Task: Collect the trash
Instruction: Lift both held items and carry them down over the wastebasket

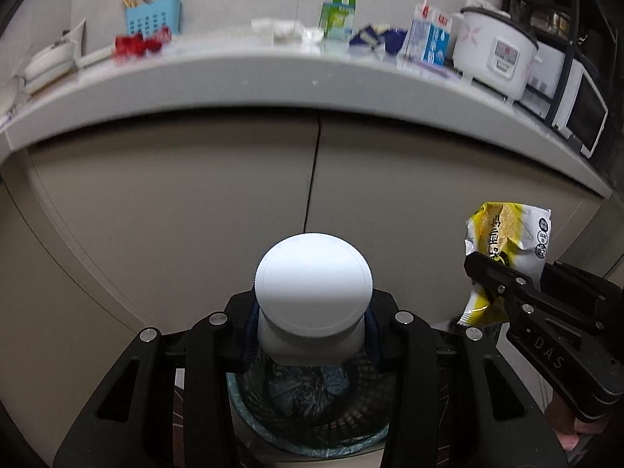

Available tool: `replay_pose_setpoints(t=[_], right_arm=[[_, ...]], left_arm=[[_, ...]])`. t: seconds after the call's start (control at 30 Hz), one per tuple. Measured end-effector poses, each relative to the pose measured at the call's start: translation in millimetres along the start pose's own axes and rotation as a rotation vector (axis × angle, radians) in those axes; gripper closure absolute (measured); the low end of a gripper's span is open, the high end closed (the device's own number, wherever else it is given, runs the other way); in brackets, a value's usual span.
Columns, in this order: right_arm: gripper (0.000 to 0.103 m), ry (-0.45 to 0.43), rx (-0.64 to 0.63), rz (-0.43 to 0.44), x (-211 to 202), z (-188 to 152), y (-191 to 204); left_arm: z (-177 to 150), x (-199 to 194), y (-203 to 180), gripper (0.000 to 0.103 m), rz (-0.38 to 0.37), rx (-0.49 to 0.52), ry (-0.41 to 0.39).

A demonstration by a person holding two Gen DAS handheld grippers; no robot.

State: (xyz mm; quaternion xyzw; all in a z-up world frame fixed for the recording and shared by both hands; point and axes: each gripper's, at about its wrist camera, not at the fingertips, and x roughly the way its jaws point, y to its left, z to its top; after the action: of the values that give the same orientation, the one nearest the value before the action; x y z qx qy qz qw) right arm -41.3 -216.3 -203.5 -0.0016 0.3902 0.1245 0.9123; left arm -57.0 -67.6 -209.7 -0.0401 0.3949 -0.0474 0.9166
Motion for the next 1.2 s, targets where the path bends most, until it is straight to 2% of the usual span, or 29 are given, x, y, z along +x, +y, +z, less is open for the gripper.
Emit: replay_pose_setpoints(t=[0.33,0.7,1.07,1.2], right_arm=[[0.087,0.136,0.018,0.008,63,-38,-3],[0.087,0.233,0.041,-0.042,107,-57,-22],[0.087,0.297,0.064,-0.055,129,-73,-48],[0.087,0.305,0.065,-0.059,130,-75,-52]], left_arm=[[-52,73,1,0.062,0.010,-0.002,0.150],[-74,147,-4,0.062,0.006,0.021,0.301],[-87,180,-8,0.062,-0.027,0.037,0.358],[-88,185,-11,0.059,-0.020,0.050,0.351]])
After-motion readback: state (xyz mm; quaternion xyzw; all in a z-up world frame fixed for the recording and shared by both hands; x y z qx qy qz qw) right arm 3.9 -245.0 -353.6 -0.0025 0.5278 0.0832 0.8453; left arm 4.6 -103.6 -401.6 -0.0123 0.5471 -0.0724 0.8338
